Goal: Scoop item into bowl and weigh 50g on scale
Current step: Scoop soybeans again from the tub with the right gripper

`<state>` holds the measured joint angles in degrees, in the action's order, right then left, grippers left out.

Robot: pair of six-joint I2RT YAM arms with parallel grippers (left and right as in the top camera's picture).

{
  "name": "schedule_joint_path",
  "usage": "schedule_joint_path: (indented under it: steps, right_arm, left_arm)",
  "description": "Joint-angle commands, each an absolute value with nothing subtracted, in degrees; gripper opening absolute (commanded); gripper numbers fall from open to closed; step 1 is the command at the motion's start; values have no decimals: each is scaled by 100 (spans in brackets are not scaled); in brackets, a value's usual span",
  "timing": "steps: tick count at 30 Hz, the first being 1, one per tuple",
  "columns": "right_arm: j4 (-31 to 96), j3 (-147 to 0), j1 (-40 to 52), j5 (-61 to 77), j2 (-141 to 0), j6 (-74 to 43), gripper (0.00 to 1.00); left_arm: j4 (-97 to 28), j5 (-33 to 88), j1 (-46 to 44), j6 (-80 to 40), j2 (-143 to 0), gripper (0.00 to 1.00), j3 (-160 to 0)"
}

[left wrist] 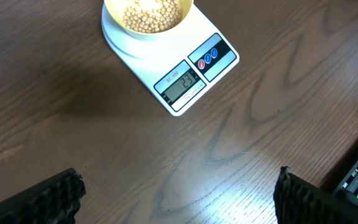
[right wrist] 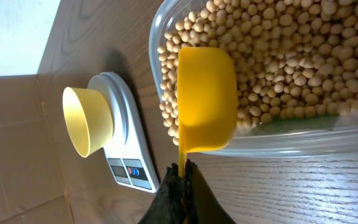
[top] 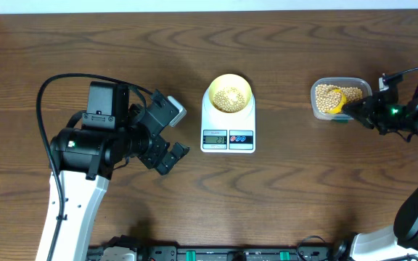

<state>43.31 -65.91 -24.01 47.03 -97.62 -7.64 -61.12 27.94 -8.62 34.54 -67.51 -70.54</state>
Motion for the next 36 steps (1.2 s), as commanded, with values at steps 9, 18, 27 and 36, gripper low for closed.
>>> schedule_joint_path:
  steps: [9,18,27,36]
  right_arm:
    - [4329,-6630,-2578,4646,-9791,-786,1]
    - [4091,-6630,-2838,4668,-9791,-790,1]
    - [4093,-6630,-3280,5492,-9791,-709,1]
    - [4125,-6630,-3701,6302,-9791,-659,1]
  left_arm:
    - [-6123,2762,-843,3492,-6742,100,-7035]
    - [-6123,2762,-843,3492,-6742,100,-7035]
    - [-6123,2762,-843,3492,-6742,100,-7035]
    - [-6123,2762,-843,3492,-6742,100,-7035]
